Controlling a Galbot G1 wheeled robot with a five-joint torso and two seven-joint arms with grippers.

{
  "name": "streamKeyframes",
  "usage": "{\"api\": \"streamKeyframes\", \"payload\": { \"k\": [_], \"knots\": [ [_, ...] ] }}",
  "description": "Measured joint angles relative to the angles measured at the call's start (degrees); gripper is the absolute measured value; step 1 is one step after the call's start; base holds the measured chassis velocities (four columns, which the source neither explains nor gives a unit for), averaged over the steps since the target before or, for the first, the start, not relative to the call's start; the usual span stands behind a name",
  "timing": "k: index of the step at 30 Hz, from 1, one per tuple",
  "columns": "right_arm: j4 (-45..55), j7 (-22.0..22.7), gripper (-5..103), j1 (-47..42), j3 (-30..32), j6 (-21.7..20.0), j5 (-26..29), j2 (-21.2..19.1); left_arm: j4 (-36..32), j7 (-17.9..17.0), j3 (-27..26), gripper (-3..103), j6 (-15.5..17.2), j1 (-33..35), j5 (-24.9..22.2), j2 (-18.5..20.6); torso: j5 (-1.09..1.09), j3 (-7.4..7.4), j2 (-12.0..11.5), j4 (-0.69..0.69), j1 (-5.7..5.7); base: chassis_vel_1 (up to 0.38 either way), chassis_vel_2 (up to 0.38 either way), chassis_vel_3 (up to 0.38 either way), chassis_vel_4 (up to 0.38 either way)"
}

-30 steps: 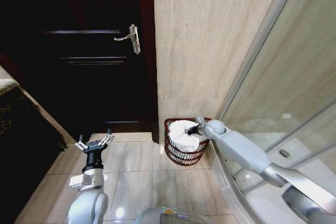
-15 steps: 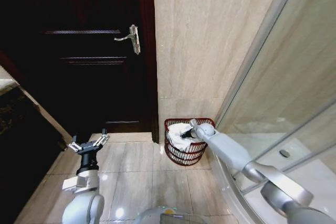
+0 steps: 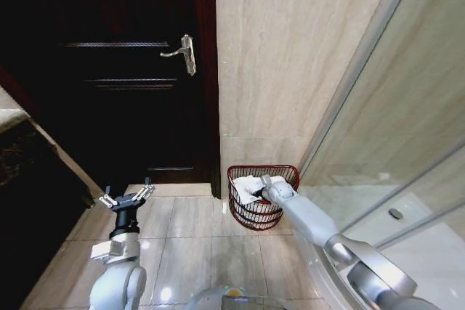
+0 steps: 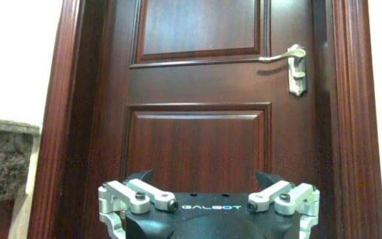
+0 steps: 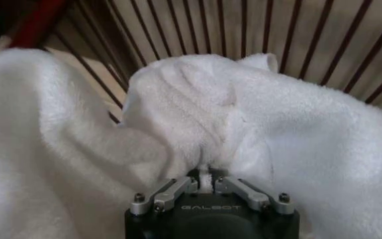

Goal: Discard the used towel into the hamper.

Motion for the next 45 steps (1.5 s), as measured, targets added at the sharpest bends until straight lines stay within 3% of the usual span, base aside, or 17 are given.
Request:
{"api": "streamKeyframes", "payload": {
  "k": [3, 5, 7, 8, 11, 13, 16, 17, 20, 25, 29, 36, 39, 41, 44, 45],
  "knots": [
    [3.5, 3.2, 25, 0.1, 0.8, 2.2, 1.4, -1.4, 0.0, 0.0, 0.4, 100, 0.0, -0.2, 0.0, 0.2, -0.02, 0.00, 0.0, -0.01, 0.00, 0.000, 0.000, 0.000, 0.000],
    [4.6, 3.7, 25, 0.1, 1.1, 2.7, 1.8, -1.8, -0.1, 0.1, 0.6, 100, 0.0, -0.2, 0.0, 0.2, -0.01, 0.01, 0.0, 0.00, 0.00, 0.000, 0.000, 0.000, 0.000],
    [8.4, 4.8, 35, 0.1, 2.5, 3.9, 2.2, -3.3, -0.1, 0.2, 0.8, 100, 0.0, -0.2, 0.0, 0.4, -0.01, 0.00, 0.0, 0.04, 0.01, 0.000, 0.000, 0.000, 0.000],
    [8.4, 4.8, 35, 0.1, 2.5, 3.9, 2.2, -3.3, -0.1, 0.2, 0.8, 100, 0.0, -0.2, 0.0, 0.4, -0.01, 0.00, 0.0, 0.04, 0.01, 0.000, 0.000, 0.000, 0.000],
    [14.7, 6.3, 51, -2.1, 5.6, 6.4, 1.1, -5.6, -0.1, 0.3, 0.9, 100, 0.0, -0.2, -0.3, 1.0, 0.00, 0.00, 0.0, 0.06, 0.01, 0.000, 0.000, 0.000, 0.000],
    [16.1, 6.5, 51, -2.9, 6.4, 6.8, 0.6, -6.1, -0.1, 0.4, 0.9, 100, 0.0, -0.3, -0.4, 1.1, -0.01, 0.00, 0.0, 0.04, 0.01, 0.000, 0.000, 0.000, 0.000],
    [25.8, 7.6, 68, -10.1, 12.8, 10.0, -2.8, -8.3, 0.1, 0.5, 0.9, 100, 0.0, -0.5, -0.8, 1.8, -0.03, -0.03, 0.0, 0.03, 0.01, 0.000, 0.000, 0.000, 0.000],
    [25.8, 7.6, 68, -10.1, 12.8, 10.0, -2.8, -8.3, 0.1, 0.5, 0.9, 100, 0.0, -0.5, -0.8, 1.8, -0.03, -0.03, 0.0, 0.03, 0.01, 0.000, 0.000, 0.000, 0.000],
    [30.9, 9.4, 84, -16.2, 16.6, 13.3, -5.2, -8.6, 0.1, 0.8, 0.9, 100, 0.0, -0.7, -1.4, 2.1, 0.02, -0.03, 0.0, 0.02, 0.01, 0.000, 0.000, 0.000, 0.000],
    [34.2, 11.6, 98, -20.5, 18.4, 14.6, -5.8, -8.3, 0.8, 1.3, 0.9, 100, 0.0, -0.8, -1.9, 2.3, 0.02, -0.02, 0.0, 0.04, 0.01, 0.000, 0.000, 0.000, 0.000],
    [34.5, 11.9, 100, -22.2, 18.4, 14.2, -6.2, -7.7, 1.2, 1.5, 1.1, 100, -0.2, -0.8, -2.0, 2.6, 0.00, -0.02, 0.0, 0.04, 0.01, 0.000, 0.000, 0.000, 0.000],
    [30.9, 12.4, 101, -21.6, 18.2, 9.9, -6.9, -6.7, 1.4, 1.5, 1.4, 100, 0.7, -0.6, -2.8, 3.8, -0.02, -0.01, 0.0, 0.04, 0.01, 0.000, 0.000, 0.000, 0.000],
    [30.7, 12.9, 88, -22.2, 19.2, 6.5, -7.0, -6.4, 1.6, 1.5, 1.8, 100, 1.5, 0.1, -2.8, 4.2, -0.02, -0.02, 0.0, 0.03, 0.01, 0.000, 0.000, 0.000, 0.000],
    [30.6, 13.2, 88, -22.6, 19.4, 6.3, -7.3, -6.3, 1.7, 1.5, 1.8, 100, 1.7, 0.4, -3.0, 4.2, -0.01, -0.02, 0.0, 0.04, 0.01, 0.000, 0.000, 0.000, 0.000],
    [31.1, 13.6, 73, -23.8, 19.7, 5.6, -7.7, -6.0, 3.5, 1.5, 1.7, 100, 1.4, 1.2, -3.2, 4.4, -0.03, -0.02, 0.0, 0.04, 0.00, 0.000, 0.000, 0.000, 0.000],
    [31.1, 13.6, 73, -23.8, 19.7, 5.6, -7.7, -6.0, 3.5, 1.5, 1.7, 100, 1.4, 1.2, -3.2, 4.4, -0.03, -0.02, 0.0, 0.04, 0.00, 0.000, 0.000, 0.000, 0.000]
  ]
}}
